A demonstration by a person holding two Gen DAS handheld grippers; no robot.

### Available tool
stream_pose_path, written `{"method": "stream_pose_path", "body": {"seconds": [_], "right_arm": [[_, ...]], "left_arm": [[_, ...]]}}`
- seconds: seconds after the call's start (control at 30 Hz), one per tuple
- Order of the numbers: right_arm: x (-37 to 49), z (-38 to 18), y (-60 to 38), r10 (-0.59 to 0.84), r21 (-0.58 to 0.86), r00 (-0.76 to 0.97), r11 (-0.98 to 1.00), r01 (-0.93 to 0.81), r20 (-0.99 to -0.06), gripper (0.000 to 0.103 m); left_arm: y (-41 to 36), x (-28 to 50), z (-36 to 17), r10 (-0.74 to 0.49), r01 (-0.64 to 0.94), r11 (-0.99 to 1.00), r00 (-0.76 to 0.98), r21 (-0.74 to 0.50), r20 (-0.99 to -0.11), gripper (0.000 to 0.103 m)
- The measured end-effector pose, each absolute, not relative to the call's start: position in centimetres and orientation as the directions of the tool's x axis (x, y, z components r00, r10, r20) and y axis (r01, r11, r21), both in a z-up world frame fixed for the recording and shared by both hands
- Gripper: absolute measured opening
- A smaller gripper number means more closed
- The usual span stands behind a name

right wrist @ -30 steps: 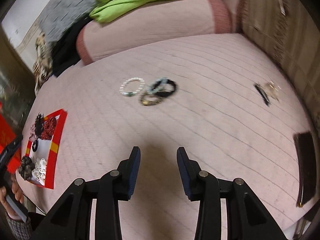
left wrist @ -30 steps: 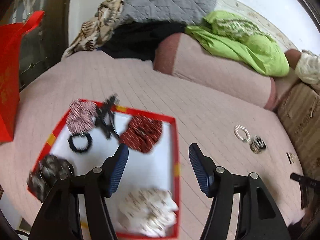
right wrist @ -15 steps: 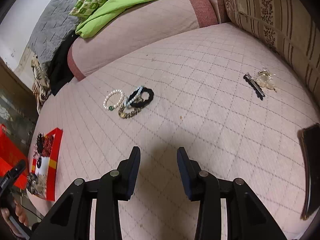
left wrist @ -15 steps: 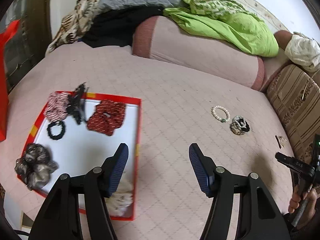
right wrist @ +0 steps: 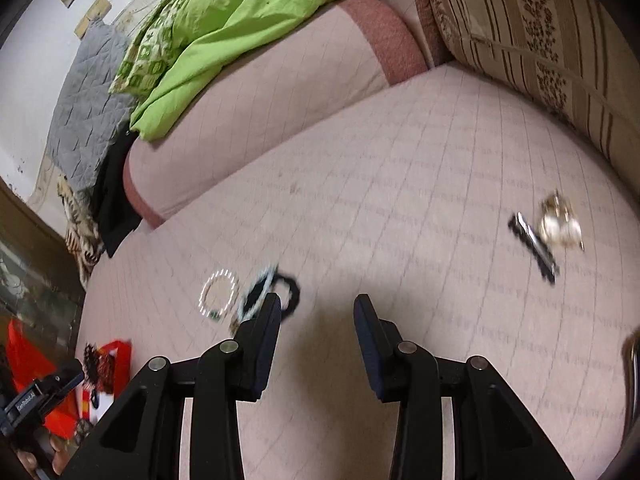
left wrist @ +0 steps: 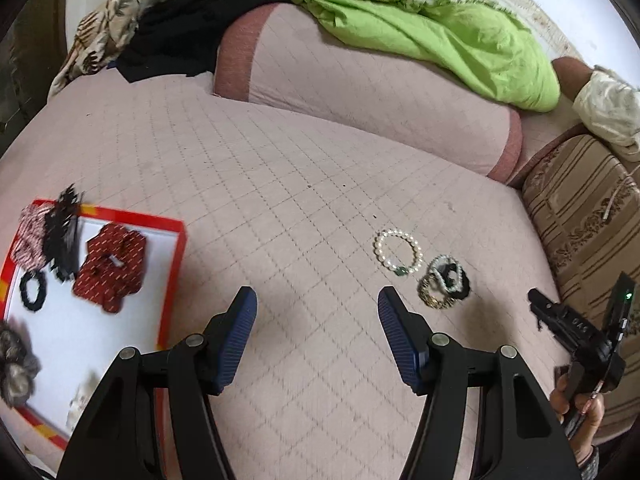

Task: Organize jewelry
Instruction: 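Move both tools back toward the bracelets on the quilt, then grasp the pearl bracelet with the left tool while the right grasps the pale bead bracelet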

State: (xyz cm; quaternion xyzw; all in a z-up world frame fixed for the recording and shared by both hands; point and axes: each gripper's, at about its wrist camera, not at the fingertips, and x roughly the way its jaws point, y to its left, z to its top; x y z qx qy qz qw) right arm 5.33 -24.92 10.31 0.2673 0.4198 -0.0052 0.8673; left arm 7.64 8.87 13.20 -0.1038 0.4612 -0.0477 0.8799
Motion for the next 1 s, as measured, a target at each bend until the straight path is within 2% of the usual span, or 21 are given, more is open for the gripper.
{"method": "stream_pose_path", "body": {"seconds": [0.27, 0.5, 0.77, 0.83, 0.87, 0.93, 0.97, 1.0], "right_arm": [[8.0, 7.2, -23.6, 0.313, 0.491, 0.599, 0.857, 0.156, -0.737, 0.041], [10.0, 6.6, -20.8, 0.436, 0.565, 0.588, 0.824, 0.044, -0.681, 0.041], [12.4, 4.3, -19.2, 0.431, 0.541, 0.549, 0.839, 0.047, -0.716, 0.037], [12.6, 4.0, -19.2, 0.435, 0.544, 0.543, 0.838, 0.047, -0.718, 0.032], [12.8, 3.8, -19.1, 0.436, 0.542, 0.541, 0.839, 0.043, -0.719, 0.029], [13.0, 3.7, -18.8, 0.44, 0.536, 0.53, 0.843, 0.034, -0.725, 0.011], [13.0, 3.6, -18.8, 0.436, 0.533, 0.531, 0.846, 0.036, -0.727, 0.01], [12.9, 3.6, -18.8, 0.434, 0.533, 0.533, 0.845, 0.037, -0.726, 0.007]], "left_arm": [[5.5, 13.9, 8.2, -0.184, 0.019, 0.98, 0.464, -0.198, -0.867, 0.062], [0.5, 18.2, 4.5, -0.2, 0.084, 0.98, 0.418, -0.181, -0.886, 0.062], [-2.5, 21.2, 2.9, -0.17, 0.154, 0.981, 0.421, -0.115, -0.891, 0.061], [-2.9, 21.5, 2.9, -0.165, 0.171, 0.98, 0.428, -0.1, -0.889, 0.06], [-3.1, 21.6, 2.9, -0.16, 0.174, 0.98, 0.431, -0.092, -0.888, 0.058], [-3.8, 21.4, 2.6, -0.118, 0.174, 0.984, 0.448, -0.043, -0.886, 0.047], [-4.1, 21.1, 2.6, -0.085, 0.177, 0.984, 0.465, -0.002, -0.881, 0.034], [-4.2, 21.0, 2.7, -0.071, 0.182, 0.983, 0.476, 0.019, -0.876, 0.013]]}}
